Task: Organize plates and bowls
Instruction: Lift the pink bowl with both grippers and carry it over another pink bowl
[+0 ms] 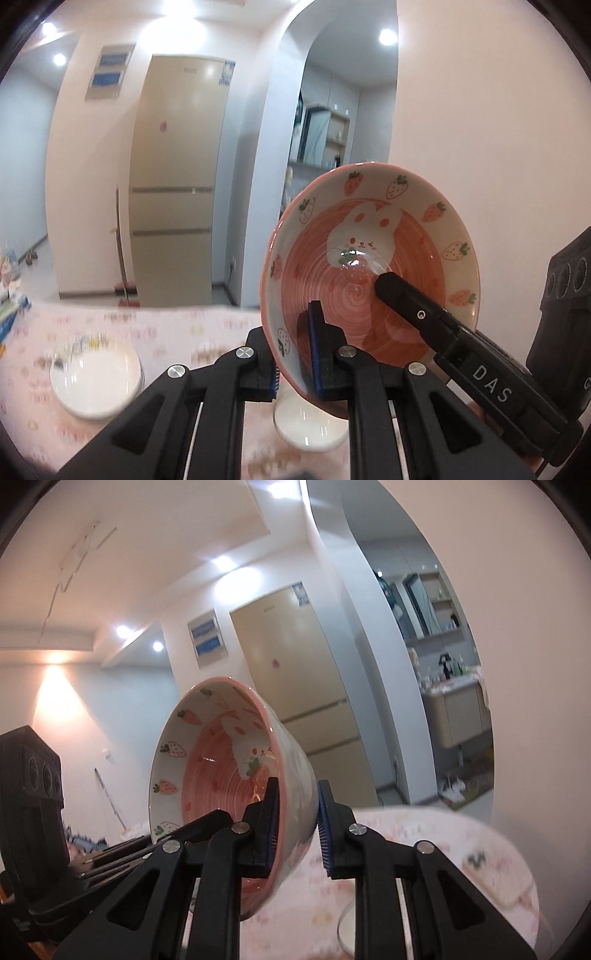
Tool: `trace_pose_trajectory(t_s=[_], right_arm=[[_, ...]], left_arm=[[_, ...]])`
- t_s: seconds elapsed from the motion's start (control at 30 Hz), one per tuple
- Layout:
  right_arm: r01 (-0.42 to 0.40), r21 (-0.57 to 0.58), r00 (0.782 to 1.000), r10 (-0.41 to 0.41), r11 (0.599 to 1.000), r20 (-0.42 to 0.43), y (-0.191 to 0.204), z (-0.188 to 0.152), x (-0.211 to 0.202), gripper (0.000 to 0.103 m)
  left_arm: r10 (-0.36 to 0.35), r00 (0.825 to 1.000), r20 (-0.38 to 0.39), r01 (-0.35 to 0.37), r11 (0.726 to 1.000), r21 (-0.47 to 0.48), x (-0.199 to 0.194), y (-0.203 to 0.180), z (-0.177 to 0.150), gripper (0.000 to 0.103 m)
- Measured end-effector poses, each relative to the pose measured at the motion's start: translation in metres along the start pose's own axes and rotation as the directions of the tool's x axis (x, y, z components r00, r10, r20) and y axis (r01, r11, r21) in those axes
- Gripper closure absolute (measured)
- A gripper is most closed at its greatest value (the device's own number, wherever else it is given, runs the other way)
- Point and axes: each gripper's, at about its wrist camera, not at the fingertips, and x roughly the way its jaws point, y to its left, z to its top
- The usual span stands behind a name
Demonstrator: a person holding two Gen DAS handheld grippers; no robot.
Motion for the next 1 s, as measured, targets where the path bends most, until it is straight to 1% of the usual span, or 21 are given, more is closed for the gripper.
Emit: trace_pose_trajectory(t_s=[0.1, 0.17, 0.27, 0.37, 0.47, 0.6, 0.73, 0.87, 0.9, 1.0], right_arm=[[-0.01, 0.011, 0.999, 0.009, 1.0, 0.036, -0.003, 0.017, 0.014, 0.085], [-0.021, 0.029, 0.999, 0.02, 0.999, 0.05, -0.007, 0.023, 0.022, 0.085], [-0.033, 0.01, 0.998, 0.032, 0.999, 0.061, -0.012, 0.025, 0.032, 0.086], [-0.041, 0.007, 0.999, 0.04, 0.999, 0.032, -0.019, 0.017, 0.044, 0.086], [-0.038, 0.012, 0.999, 0.039, 0.999, -0.013, -0.028, 0.006, 0.061, 0.086], [-0.02, 0.0, 0.997, 0.02, 1.0, -0.071, -0.041, -0.01, 0.086, 0.086], [-0.006, 0.019, 0.986, 0.009, 1.0, -0.164, -0.06, -0.025, 0.109, 0.086], [0.014, 0.027, 0.971, -0.007, 1.0, -0.239, -0.076, -0.04, 0.132, 0.086], [0.022, 0.024, 0.966, -0.015, 0.999, -0.257, -0.08, -0.044, 0.137, 0.086], [0.033, 0.025, 0.95, -0.024, 0.999, -0.311, -0.088, -0.054, 0.152, 0.086]], left_arm=[[0.014, 0.999, 0.049, -0.015, 1.0, 0.018, 0.01, -0.001, 0.015, 0.089], [0.006, 0.998, 0.07, -0.007, 1.0, 0.015, 0.015, 0.001, 0.022, 0.089], [-0.005, 0.998, 0.067, 0.005, 1.0, 0.001, 0.029, 0.009, 0.022, 0.089], [-0.004, 0.999, 0.053, 0.004, 1.0, 0.001, 0.042, 0.012, 0.013, 0.089], [-0.008, 1.0, 0.024, 0.008, 1.0, -0.012, 0.067, 0.025, 0.003, 0.089], [-0.011, 1.0, -0.009, 0.011, 1.0, 0.005, 0.1, 0.039, -0.016, 0.089], [-0.038, 0.998, -0.046, 0.038, 0.999, -0.004, 0.131, 0.053, -0.034, 0.089], [-0.073, 0.994, -0.084, 0.066, 0.994, -0.089, 0.159, 0.07, -0.051, 0.089], [-0.067, 0.993, -0.097, 0.058, 0.994, -0.088, 0.167, 0.072, -0.057, 0.089], [-0.02, 0.994, -0.108, 0.016, 0.999, -0.038, 0.179, 0.071, -0.071, 0.089]])
